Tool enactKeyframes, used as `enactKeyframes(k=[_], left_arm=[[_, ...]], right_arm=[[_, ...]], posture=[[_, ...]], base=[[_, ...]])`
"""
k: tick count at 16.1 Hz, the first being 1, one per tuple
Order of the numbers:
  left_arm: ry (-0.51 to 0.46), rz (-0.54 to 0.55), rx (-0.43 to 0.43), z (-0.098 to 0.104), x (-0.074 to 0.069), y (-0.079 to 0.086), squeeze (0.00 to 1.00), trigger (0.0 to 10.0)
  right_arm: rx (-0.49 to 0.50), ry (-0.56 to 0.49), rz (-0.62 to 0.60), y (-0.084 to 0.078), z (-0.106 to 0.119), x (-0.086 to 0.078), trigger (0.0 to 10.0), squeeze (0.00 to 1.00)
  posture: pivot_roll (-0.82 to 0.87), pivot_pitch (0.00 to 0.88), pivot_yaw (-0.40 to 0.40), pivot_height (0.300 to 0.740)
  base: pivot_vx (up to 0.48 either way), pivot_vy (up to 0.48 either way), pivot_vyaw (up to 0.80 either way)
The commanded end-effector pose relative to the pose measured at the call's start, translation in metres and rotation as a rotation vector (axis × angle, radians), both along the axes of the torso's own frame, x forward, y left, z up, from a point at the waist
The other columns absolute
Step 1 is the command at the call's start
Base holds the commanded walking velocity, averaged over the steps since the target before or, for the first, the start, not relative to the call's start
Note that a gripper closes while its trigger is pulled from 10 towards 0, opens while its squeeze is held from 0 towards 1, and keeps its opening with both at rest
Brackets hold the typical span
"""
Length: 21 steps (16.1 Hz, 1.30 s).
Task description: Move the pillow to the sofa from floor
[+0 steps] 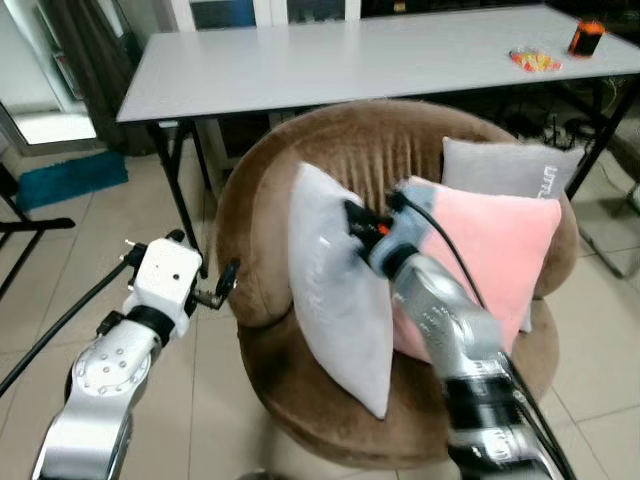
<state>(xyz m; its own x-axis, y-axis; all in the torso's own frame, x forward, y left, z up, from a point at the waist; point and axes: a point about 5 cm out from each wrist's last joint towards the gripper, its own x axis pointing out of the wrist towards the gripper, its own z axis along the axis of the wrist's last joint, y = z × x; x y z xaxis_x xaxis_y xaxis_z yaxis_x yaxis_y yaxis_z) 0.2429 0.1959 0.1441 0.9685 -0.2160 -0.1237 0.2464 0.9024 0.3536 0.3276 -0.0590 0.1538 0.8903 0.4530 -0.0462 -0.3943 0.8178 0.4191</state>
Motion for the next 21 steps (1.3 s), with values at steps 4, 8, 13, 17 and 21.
enactKeyframes(k=[4,8,13,17,21], left_arm=[[0.081,-0.155,0.048,-0.003,-0.006,-0.005,0.00,10.0],[0.190,-0.335,0.076,-0.006,-0.021,-0.011,0.00,10.0],[0.232,-0.370,0.101,-0.003,-0.031,-0.003,0.00,10.0],[0.273,-0.404,0.116,0.004,-0.049,-0.003,0.00,10.0],[0.290,-0.426,0.122,0.003,-0.052,-0.006,0.00,10.0]], right_arm=[[0.160,-0.014,-0.126,0.002,0.019,0.040,10.0,0.00],[0.177,0.003,-0.207,-0.003,0.025,0.067,10.0,0.00],[0.151,0.054,-0.237,-0.015,0.013,0.072,10.0,0.00],[-0.127,0.323,-0.479,-0.076,-0.051,0.055,10.0,0.00],[-0.123,0.370,-0.684,-0.125,-0.055,0.050,10.0,1.00]], posture=[[0.04,0.000,0.050,0.740],[0.08,0.000,0.057,0.740],[0.11,0.000,0.032,0.740],[0.20,0.000,-0.028,0.740],[0.21,0.000,-0.018,0.740]], base=[[0.000,0.000,0.00],[0.000,0.000,0.00],[0.000,0.000,0.00],[0.000,0.000,0.00],[0.000,0.000,0.00]])
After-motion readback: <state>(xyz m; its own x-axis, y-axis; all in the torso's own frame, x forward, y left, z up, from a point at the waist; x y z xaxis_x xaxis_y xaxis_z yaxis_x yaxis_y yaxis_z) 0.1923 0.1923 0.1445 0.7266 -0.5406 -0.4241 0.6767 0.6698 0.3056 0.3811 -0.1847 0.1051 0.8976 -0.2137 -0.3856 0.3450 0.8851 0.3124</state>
